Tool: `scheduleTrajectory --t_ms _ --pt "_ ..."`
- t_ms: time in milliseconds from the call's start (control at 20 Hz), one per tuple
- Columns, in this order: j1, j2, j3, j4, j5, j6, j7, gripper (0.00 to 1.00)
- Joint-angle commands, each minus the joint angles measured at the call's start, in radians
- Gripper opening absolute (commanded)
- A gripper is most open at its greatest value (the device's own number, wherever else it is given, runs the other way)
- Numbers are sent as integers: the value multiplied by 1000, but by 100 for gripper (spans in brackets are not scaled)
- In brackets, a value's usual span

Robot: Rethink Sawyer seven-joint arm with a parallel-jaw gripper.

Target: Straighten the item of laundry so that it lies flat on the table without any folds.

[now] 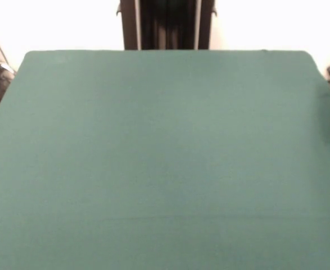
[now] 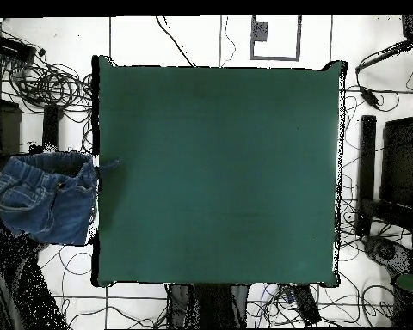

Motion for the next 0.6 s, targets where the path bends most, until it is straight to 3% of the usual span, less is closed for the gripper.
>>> scheduleTrajectory --t_ms 50,350,500,600 --pt "22 14 21 21 47 2 238 0" --pt "26 -44 10 193 47 -167 142 0" --pt "32 -58 18 208 47 -185 114 0" --pt "52 -51 21 155 32 -139 122 0"
